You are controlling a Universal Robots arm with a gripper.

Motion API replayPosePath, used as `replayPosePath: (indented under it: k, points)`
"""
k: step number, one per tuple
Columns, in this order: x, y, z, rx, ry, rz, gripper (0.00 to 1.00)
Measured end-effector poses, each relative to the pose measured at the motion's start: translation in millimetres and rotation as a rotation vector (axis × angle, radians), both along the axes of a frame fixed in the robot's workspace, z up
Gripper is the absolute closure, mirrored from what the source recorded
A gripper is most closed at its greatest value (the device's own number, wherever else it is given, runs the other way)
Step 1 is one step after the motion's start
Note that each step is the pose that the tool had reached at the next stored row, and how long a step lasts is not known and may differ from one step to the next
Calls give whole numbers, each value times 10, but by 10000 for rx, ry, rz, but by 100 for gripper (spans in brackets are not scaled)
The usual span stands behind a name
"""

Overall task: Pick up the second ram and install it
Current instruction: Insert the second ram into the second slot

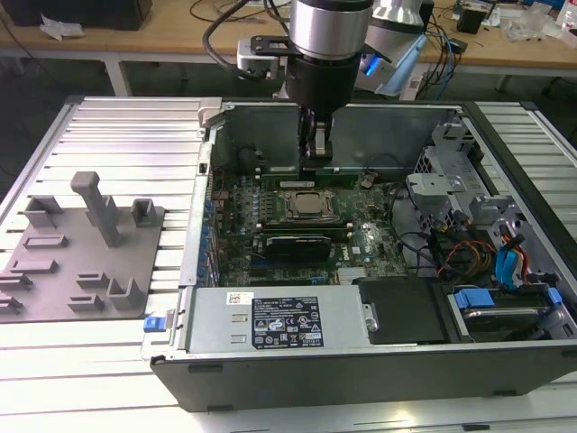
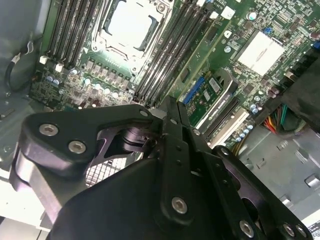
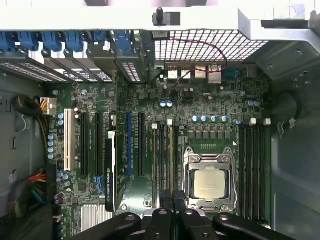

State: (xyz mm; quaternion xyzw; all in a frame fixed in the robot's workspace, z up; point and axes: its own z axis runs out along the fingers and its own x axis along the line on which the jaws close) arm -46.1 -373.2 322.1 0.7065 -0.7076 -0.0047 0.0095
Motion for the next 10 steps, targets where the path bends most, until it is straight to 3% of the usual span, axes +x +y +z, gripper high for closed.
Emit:
replayPosePath:
  k: [10]
  points:
    - [-3,0,-138,1,0,49,91]
